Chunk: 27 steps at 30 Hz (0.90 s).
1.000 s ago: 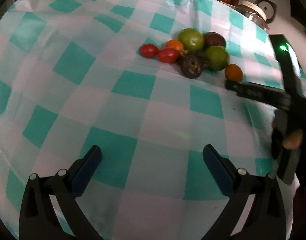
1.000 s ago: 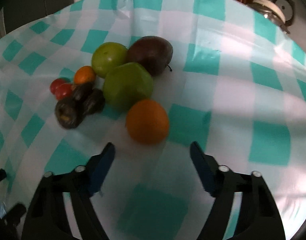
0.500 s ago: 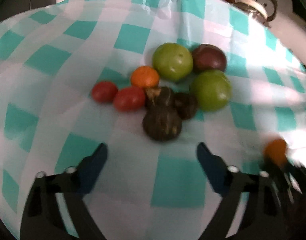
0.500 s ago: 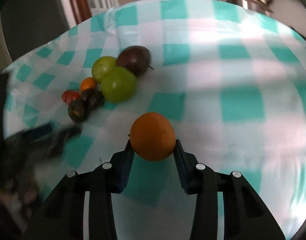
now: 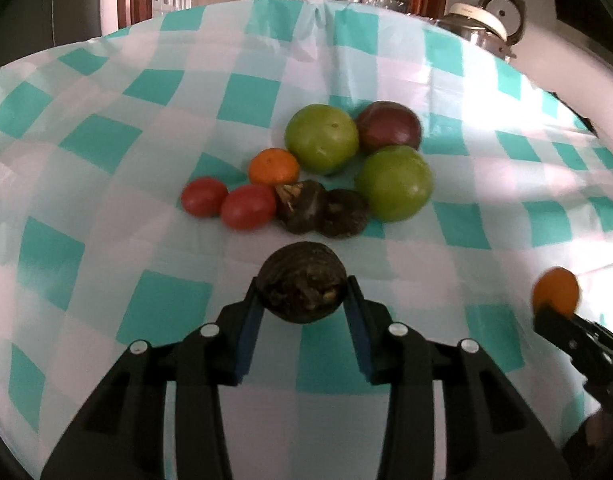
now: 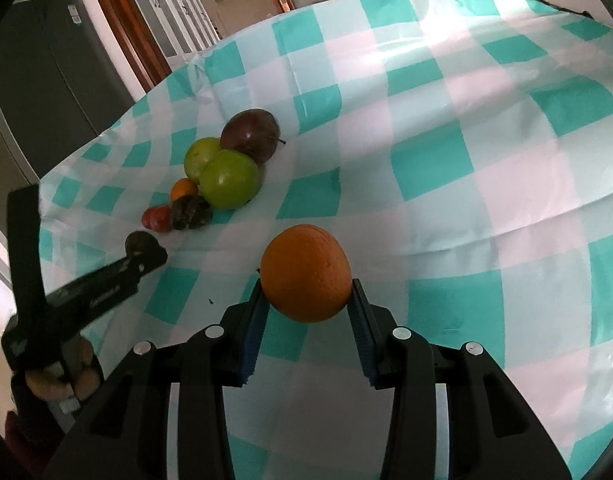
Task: Organize fruits
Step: 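Carry the orange and passion fruit into the white box and release both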
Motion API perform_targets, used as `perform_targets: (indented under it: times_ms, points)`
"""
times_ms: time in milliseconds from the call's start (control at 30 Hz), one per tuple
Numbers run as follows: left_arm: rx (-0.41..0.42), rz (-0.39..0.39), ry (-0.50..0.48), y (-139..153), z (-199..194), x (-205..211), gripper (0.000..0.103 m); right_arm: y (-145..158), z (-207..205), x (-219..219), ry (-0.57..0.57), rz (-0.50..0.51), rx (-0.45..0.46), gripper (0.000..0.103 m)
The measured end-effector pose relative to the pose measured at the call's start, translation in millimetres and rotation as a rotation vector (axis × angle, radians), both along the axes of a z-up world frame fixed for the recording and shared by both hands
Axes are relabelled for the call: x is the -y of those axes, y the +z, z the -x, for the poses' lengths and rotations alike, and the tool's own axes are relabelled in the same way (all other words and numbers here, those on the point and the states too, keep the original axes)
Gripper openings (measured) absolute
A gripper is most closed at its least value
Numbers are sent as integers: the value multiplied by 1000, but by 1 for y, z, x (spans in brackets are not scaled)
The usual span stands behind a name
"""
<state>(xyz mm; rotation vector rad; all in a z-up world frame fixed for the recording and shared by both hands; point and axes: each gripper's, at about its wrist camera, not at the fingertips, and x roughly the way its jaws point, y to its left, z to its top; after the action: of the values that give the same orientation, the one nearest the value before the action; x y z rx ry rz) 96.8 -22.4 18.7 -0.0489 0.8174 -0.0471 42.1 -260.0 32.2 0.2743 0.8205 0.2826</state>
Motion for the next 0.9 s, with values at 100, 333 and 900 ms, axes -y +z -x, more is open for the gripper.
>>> perform_targets:
  times_ms: [100,333,900]
  points:
    - [25,2,-4,3,13,3,41,-2,-2,3,-7,-16,-7,40]
    - [39,59,18,11,55,-11,41,-5,-5,9,-37,-46,-27,40]
    - [56,42,32,27,272,-110,41,29,181,-130,188,116,116,40]
